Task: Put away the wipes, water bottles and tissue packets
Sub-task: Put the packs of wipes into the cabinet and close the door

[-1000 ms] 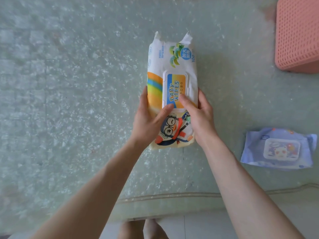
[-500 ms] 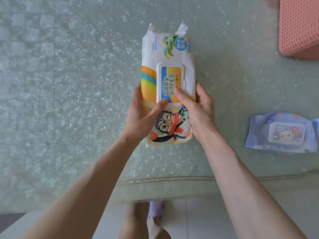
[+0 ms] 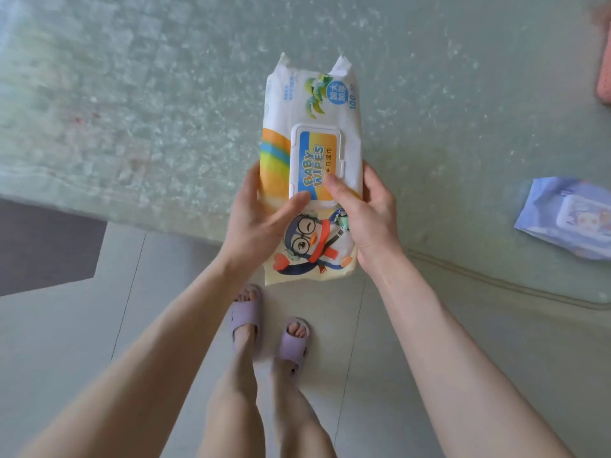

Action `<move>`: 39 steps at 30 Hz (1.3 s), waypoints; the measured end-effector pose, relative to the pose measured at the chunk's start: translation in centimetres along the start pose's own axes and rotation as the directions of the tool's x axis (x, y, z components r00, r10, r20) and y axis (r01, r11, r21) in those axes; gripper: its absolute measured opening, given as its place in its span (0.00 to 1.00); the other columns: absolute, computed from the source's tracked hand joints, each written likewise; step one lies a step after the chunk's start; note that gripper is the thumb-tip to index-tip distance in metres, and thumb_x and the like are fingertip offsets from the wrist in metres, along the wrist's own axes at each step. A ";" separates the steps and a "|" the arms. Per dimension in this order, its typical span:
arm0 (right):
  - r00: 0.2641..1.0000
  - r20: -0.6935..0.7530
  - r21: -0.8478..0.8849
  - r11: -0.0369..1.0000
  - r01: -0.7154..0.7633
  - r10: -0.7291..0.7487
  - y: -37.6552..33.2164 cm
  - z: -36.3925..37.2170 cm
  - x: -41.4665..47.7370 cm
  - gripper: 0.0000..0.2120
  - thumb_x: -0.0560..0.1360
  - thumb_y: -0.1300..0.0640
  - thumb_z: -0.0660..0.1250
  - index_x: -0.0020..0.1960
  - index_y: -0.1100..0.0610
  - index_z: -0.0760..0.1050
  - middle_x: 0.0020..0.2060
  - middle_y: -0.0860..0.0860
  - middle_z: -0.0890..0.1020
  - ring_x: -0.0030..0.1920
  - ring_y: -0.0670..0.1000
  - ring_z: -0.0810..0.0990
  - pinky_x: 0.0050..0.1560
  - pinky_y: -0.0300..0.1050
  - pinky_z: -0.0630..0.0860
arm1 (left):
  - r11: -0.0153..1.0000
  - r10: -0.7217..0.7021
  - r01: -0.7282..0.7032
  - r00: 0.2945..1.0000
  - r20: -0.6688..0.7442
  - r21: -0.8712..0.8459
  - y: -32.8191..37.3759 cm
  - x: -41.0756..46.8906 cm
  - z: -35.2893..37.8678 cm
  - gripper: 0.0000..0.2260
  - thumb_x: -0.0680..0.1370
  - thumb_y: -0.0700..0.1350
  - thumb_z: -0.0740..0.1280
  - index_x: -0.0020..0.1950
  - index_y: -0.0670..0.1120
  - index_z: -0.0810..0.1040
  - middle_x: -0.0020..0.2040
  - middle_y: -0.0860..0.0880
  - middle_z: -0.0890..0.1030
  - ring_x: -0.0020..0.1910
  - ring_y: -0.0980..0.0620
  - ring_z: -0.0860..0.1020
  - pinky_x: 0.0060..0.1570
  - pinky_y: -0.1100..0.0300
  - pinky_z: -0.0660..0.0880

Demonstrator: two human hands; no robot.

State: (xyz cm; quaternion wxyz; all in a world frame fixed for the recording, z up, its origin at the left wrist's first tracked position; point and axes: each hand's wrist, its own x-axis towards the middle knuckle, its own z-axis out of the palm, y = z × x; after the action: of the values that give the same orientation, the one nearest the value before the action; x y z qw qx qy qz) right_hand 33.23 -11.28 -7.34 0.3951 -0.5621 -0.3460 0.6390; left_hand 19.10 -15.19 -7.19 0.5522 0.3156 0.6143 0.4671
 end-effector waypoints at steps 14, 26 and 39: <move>0.990 0.121 -0.044 0.997 -0.067 0.072 10.0 18.6 -12.3 0.15 0.73 0.62 0.73 0.59 0.58 0.78 0.46 0.52 0.86 0.45 0.52 0.86 0.43 0.44 0.81 | 0.990 -0.047 0.024 0.986 -0.162 -0.137 -5.0 -12.2 -21.3 0.18 0.74 0.41 0.73 0.58 0.56 0.71 0.45 0.59 0.85 0.45 0.55 0.84 0.39 0.63 0.80; 0.975 0.141 -0.050 0.985 -0.163 0.169 21.8 28.8 -19.5 0.12 0.71 0.61 0.73 0.54 0.56 0.79 0.48 0.56 0.86 0.46 0.57 0.86 0.46 0.52 0.82 | 0.982 -0.154 0.127 0.968 -0.200 -0.143 -12.7 -18.9 -35.4 0.16 0.73 0.41 0.73 0.54 0.56 0.72 0.46 0.55 0.84 0.44 0.53 0.84 0.40 0.60 0.81; 0.979 0.116 -0.120 0.980 -0.157 0.170 31.3 29.5 -9.9 0.12 0.72 0.60 0.74 0.54 0.52 0.80 0.47 0.53 0.87 0.46 0.56 0.86 0.44 0.50 0.83 | 0.981 -0.141 0.110 0.969 -0.200 -0.161 -23.7 -9.2 -37.3 0.19 0.72 0.41 0.74 0.59 0.52 0.73 0.46 0.56 0.85 0.42 0.56 0.85 0.36 0.65 0.79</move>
State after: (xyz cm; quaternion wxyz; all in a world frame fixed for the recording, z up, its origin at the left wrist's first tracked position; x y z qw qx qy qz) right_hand 0.89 -34.13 -26.88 0.2869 -0.5683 -0.3574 0.6833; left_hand -12.43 -40.55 -27.21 0.5345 0.1826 0.6516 0.5064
